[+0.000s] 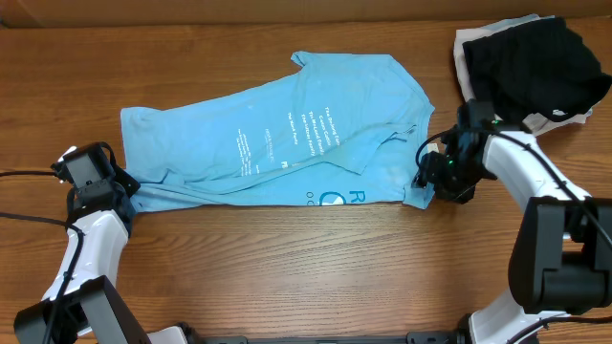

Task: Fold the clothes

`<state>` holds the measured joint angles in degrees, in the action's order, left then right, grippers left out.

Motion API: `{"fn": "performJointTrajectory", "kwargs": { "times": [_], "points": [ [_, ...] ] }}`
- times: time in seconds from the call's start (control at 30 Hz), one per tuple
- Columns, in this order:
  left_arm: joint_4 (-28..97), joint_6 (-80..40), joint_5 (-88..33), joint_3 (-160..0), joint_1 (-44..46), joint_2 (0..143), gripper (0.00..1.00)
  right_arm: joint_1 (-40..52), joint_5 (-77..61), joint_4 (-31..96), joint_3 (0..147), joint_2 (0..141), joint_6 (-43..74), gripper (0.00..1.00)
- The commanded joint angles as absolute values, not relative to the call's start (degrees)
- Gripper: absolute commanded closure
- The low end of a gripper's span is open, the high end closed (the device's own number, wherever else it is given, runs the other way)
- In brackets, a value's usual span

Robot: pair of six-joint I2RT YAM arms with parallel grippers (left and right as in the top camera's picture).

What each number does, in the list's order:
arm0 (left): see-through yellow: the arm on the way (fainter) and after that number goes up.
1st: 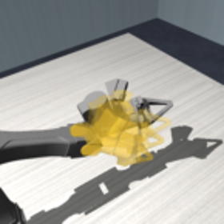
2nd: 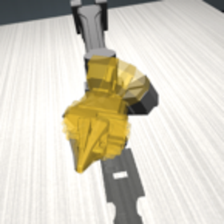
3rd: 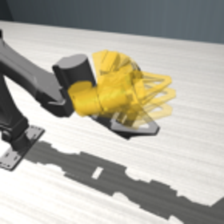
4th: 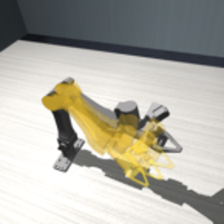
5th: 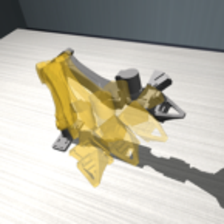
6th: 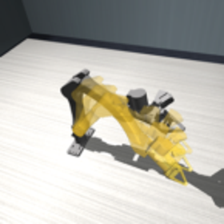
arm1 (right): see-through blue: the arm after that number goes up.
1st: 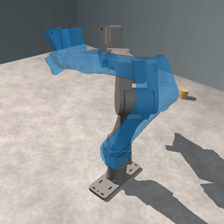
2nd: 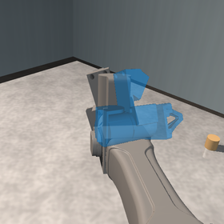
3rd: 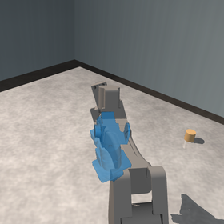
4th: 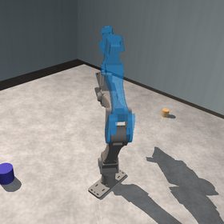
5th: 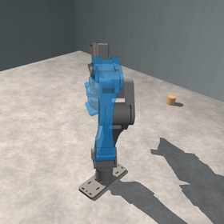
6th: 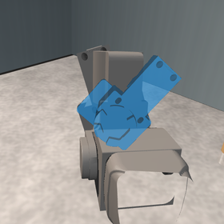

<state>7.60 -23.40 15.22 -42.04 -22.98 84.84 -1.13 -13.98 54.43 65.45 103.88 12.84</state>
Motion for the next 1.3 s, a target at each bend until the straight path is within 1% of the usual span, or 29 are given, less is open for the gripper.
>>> {"fn": "performJointTrajectory", "kwargs": {
  "times": [0.0, 0.07, 0.1, 0.13, 0.17, 0.2, 0.23, 0.37, 0.73, 0.97, 1.13, 1.27],
  "points": [
    [5.7, -22.1, 17.6, -42.3, -23.3, 85.1, 0.96, 1.2, -13.5, 51.0, 62.7, 103.6, 16.2, 0.44],
    [5.1, -21.6, 17.6, -42.3, -23.3, 85.1, 0.96, 1.9, -12.8, 49.3, 61.9, 103.6, 17.8, 0.51],
    [5.1, -21.6, 17.8, -42.3, -23.3, 85.1, 0.96, 2.0, -12.2, 48.7, 61.8, 103.6, 18.5, 0.59],
    [5.1, -21.6, 18.0, -42.3, -23.3, 85.1, 0.96, 2.1, -11.5, 48.3, 61.8, 103.6, 19.2, 0.64],
    [5.2, -21.6, 18.2, -42.3, -23.3, 85.1, 0.96, 2.1, -10.4, 48.0, 61.8, 103.6, 19.9, 0.77],
    [5.3, -21.5, 18.2, -42.3, -23.3, 85.1, 0.96, 2.1, -9.3, 48.0, 61.8, 103.6, 20.6, 0.94],
    [5.4, -21.2, 18.2, -42.3, -23.3, 85.1, 0.96, 2.1, -8.2, 48.0, 61.8, 103.6, 21.3, 0.96],
    [6.0, -21.1, 18.2, -42.3, -23.3, 85.1, 0.96, 0.4, -7.6, 48.9, 61.9, 103.5, 21.3, 0.96],
    [11.8, -21.2, 17.9, -42.3, -23.2, 85.1, 0.96, -7.0, -9.0, 56.4, 62.0, 102.2, 20.6, 0.96],
    [23.4, -21.4, 12.3, -42.3, -23.2, 85.1, 0.96, -7.1, -9.7, 63.0, 62.0, 100.2, 22.5, 0.96],
    [32.5, -21.4, 12.6, -42.3, -23.2, 85.1, 0.96, -7.1, -10.0, 65.8, 61.9, 96.7, 24.1, 0.96],
    [35.6, -22.5, 12.6, -42.3, -23.2, 85.1, 0.96, -7.1, -9.9, 68.4, 61.8, 92.0, 24.3, 0.96]
  ]
}}
